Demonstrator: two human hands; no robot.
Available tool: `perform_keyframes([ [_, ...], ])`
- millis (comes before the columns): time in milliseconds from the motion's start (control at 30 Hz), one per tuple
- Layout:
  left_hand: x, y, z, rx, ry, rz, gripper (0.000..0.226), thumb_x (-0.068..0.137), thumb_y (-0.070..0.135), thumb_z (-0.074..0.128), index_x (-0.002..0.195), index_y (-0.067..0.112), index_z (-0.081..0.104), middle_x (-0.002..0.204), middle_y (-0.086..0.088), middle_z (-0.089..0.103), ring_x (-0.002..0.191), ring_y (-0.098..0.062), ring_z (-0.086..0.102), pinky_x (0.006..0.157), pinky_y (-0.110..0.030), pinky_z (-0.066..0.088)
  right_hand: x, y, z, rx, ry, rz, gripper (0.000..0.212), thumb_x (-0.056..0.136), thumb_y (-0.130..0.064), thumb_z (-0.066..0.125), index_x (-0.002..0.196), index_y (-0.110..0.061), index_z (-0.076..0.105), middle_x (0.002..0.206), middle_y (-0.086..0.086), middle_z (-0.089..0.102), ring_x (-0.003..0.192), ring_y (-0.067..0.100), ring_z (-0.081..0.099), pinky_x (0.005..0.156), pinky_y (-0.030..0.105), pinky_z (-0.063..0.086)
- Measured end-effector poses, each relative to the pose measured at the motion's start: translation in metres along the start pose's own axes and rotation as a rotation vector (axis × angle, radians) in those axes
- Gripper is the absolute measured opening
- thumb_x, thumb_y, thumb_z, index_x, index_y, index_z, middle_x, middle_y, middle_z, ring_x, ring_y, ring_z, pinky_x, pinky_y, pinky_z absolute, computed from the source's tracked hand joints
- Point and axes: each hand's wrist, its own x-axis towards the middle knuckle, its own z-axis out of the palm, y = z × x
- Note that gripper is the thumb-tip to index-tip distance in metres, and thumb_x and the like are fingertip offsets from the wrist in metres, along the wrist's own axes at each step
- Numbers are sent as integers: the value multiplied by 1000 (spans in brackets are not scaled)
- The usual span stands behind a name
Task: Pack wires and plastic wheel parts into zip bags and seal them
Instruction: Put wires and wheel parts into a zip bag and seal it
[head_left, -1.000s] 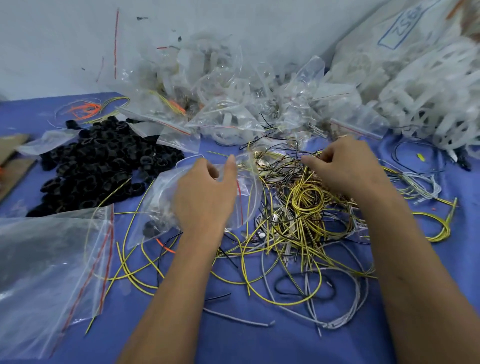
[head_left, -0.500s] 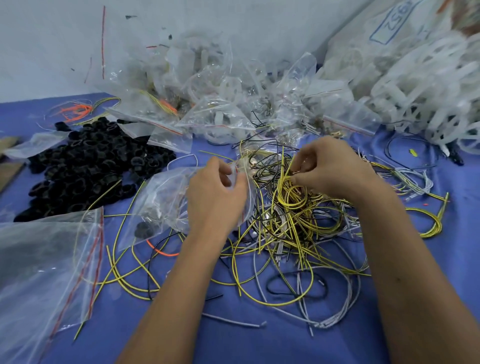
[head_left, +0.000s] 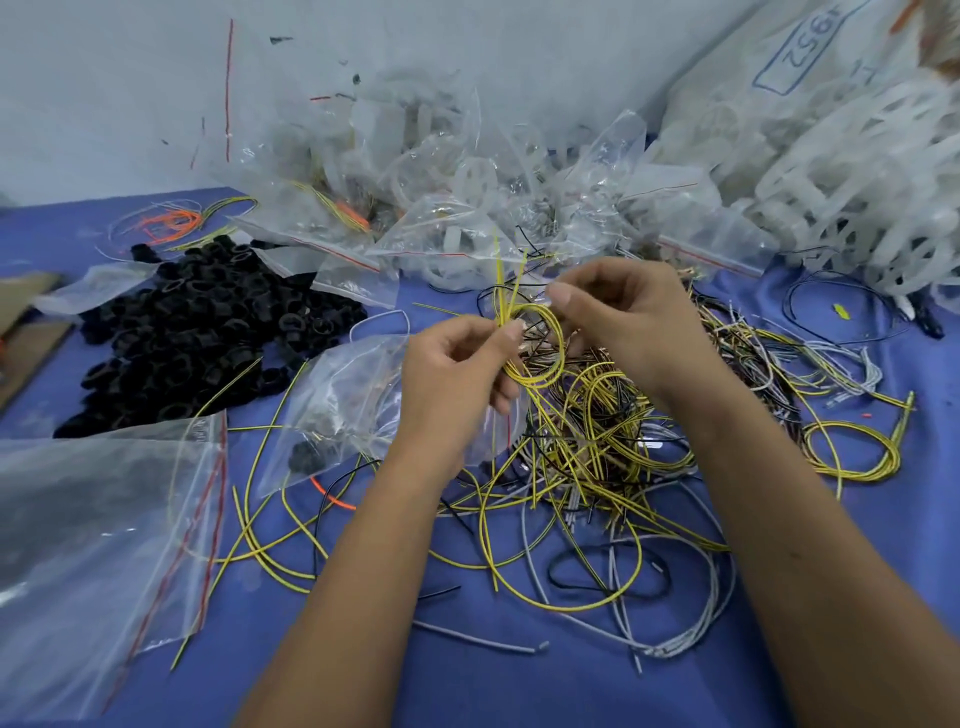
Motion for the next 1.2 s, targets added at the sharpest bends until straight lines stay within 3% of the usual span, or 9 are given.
perform_keyframes([
  [100,3,6,-9,-161,-70,-128,20,96,14,69,77,11,73,63,-2,66,40,-7,47,36,-15,34,0,-1,5,103,7,139,29,104,-27,57,112,0,66,93,7,71,65,16,69,50,25,52],
  [233,3,9,-16,-113,-244,-240,19,94,15,69,76,10,72,61,0,62,37,-4,43,33,-12,28,-1,2,11,320,-253,333,67,92,-60,49,129,-5,60,111,20,67,66,21,60,43,25,35],
  [300,2,9,-16,-77,-271,-245,18,94,14,69,76,9,72,60,-2,60,37,-4,42,33,-12,27,-2,5,13,307,-305,294,62,89,-58,58,121,-5,65,109,26,67,63,20,55,42,23,31],
  [467,3,10,-19,-35,-269,-252,16,95,13,68,82,5,70,60,2,63,38,-3,42,34,-12,26,0,11,7,234,-132,234,20,87,-21,77,76,-5,69,64,8,60,47,11,47,39,17,31],
  [800,7,13,-33,-87,-237,-310,21,95,15,66,76,8,70,60,2,61,38,-3,40,33,-11,23,1,7,-2,446,332,408,20,99,-18,64,105,1,64,72,12,70,52,13,60,46,16,45],
  [933,7,12,-32,-168,-198,-315,17,96,15,65,82,7,68,60,3,62,40,-3,41,34,-10,26,1,10,2,32,511,308,44,92,-30,74,123,-9,51,92,13,71,64,19,67,57,33,54],
  [1033,7,12,-28,-198,-171,-303,18,96,15,66,81,7,70,61,1,61,42,-4,42,34,-11,28,-3,7,3,-477,646,-5,36,88,-40,75,108,-15,60,88,1,63,79,19,61,75,39,52],
  [1100,7,11,-26,-194,-189,-296,19,97,15,65,80,7,70,60,1,60,41,-4,41,34,-11,27,-2,2,8,-405,533,-168,27,94,-42,67,93,-16,65,78,-1,64,70,14,58,69,34,49],
  [1200,6,11,-25,-185,-228,-307,22,97,16,64,78,8,71,58,1,59,40,-3,40,32,-11,25,-2,3,21,-327,330,-102,35,102,-45,53,86,-16,64,74,0,64,65,9,54,65,34,45],
])
